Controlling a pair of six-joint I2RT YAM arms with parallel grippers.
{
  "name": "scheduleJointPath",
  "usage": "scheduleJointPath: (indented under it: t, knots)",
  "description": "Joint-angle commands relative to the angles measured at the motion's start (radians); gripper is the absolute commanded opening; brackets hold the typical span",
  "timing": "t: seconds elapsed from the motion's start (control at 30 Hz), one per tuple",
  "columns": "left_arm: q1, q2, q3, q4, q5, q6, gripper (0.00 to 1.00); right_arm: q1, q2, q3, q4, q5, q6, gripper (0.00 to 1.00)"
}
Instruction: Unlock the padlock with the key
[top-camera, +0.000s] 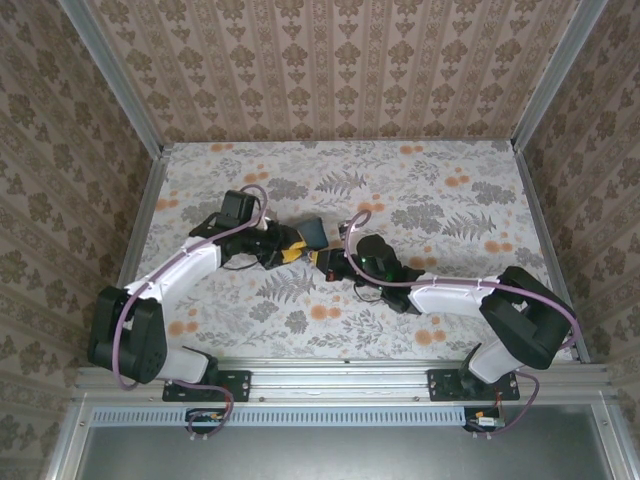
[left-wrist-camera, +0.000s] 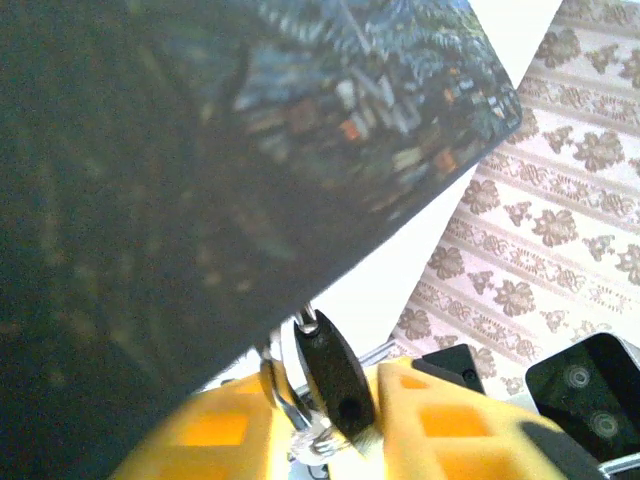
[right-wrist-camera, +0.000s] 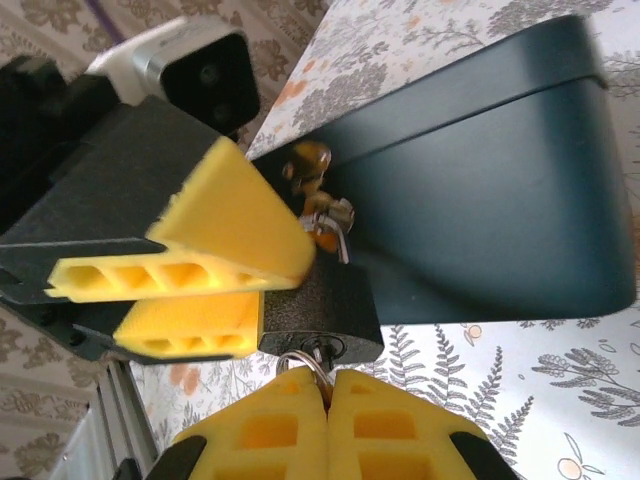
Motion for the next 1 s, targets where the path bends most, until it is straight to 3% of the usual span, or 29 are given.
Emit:
scheduleJointPath:
  t: [0.0, 0.1, 0.37, 0.57, 0.67, 0.77, 0.97]
  knots:
    - [0.028, -0.034, 0.017, -0.111, -0.048, 0.067, 0.35, -0.058, 0.006, -0.014, 0.015, 0.081, 0.076, 0.00]
    - [0.027, -0.052, 0.039, -0.131, -0.060, 0.076, 0.46, -0.068, 0.004, -0.012, -0.004, 0.084, 0.079, 0.00]
    - [0.040, -0.056, 0.117, -0.247, -0.165, 0.220, 0.49, -0.088, 0.025, -0.018, -0.024, 0.084, 0.084, 0.00]
    - [0.045, 0.003, 0.188, -0.331, -0.407, 0.486, 0.52, -0.092, 0.087, -0.052, -0.036, 0.111, 0.099, 0.01]
    - [0.048, 0.057, 0.220, -0.323, -0.514, 0.562, 0.52, -0.094, 0.167, -0.080, 0.056, 0.089, 0.119, 0.04]
    - [0.050, 0.100, 0.255, -0.310, -0.608, 0.617, 0.53, -0.095, 0.238, -0.100, 0.132, 0.081, 0.152, 0.08]
    - [0.086, 0.158, 0.347, -0.334, -0.718, 0.730, 0.54, -0.097, 0.297, -0.129, 0.221, 0.069, 0.150, 0.30]
